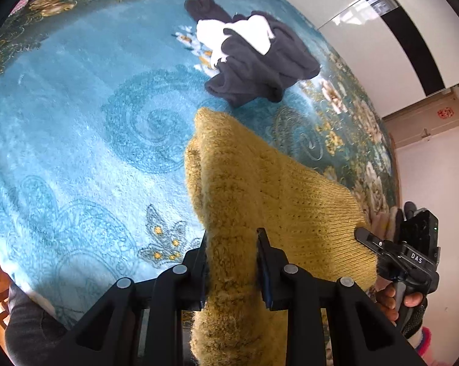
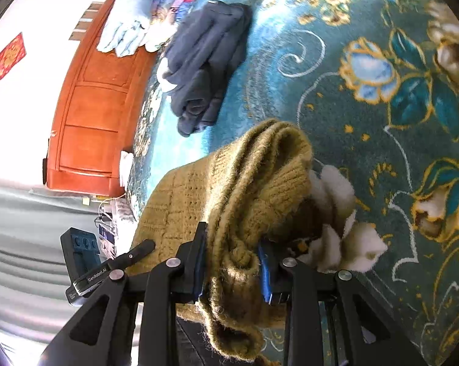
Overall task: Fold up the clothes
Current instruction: 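Lift the folded sweater with both grippers and carry it to the folded clothes stack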
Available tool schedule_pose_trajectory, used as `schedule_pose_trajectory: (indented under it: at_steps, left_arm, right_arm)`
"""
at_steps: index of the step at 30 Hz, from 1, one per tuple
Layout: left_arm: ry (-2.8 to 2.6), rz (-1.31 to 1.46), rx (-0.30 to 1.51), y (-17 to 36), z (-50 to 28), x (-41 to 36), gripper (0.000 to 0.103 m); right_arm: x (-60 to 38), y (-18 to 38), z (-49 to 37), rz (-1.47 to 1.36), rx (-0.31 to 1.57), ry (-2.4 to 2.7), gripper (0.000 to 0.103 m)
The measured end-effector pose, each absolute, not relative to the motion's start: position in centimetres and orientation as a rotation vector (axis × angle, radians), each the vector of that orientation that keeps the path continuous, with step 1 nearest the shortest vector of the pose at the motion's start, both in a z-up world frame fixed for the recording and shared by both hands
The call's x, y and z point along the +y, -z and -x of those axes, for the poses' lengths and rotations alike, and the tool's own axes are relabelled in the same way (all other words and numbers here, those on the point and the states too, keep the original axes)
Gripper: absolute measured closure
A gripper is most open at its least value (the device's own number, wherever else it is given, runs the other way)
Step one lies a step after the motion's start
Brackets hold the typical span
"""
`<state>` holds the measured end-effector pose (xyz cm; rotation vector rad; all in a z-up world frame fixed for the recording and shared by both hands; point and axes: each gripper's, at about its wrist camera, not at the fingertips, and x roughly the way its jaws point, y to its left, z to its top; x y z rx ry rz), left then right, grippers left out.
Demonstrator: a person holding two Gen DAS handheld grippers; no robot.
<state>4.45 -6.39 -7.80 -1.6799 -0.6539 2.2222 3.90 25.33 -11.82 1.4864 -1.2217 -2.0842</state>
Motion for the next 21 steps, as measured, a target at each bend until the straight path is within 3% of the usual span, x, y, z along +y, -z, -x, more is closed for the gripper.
schedule_pose_trajectory:
  at_steps: [10, 21]
  left_arm:
    - [-2.206, 1.523, -0.545, 2.2, -4.2, -3.2, 0.076]
    - [-1.968, 1.244, -0.285, -8.3, -2.3, 14.3, 0.076]
  right_arm:
    - [27.6, 6.1, -6.2, -1.344, -1.215, 2.179, 0.073]
    - [39.9, -5.3, -18.1, -0.947, -1.342, 2.552, 0.073]
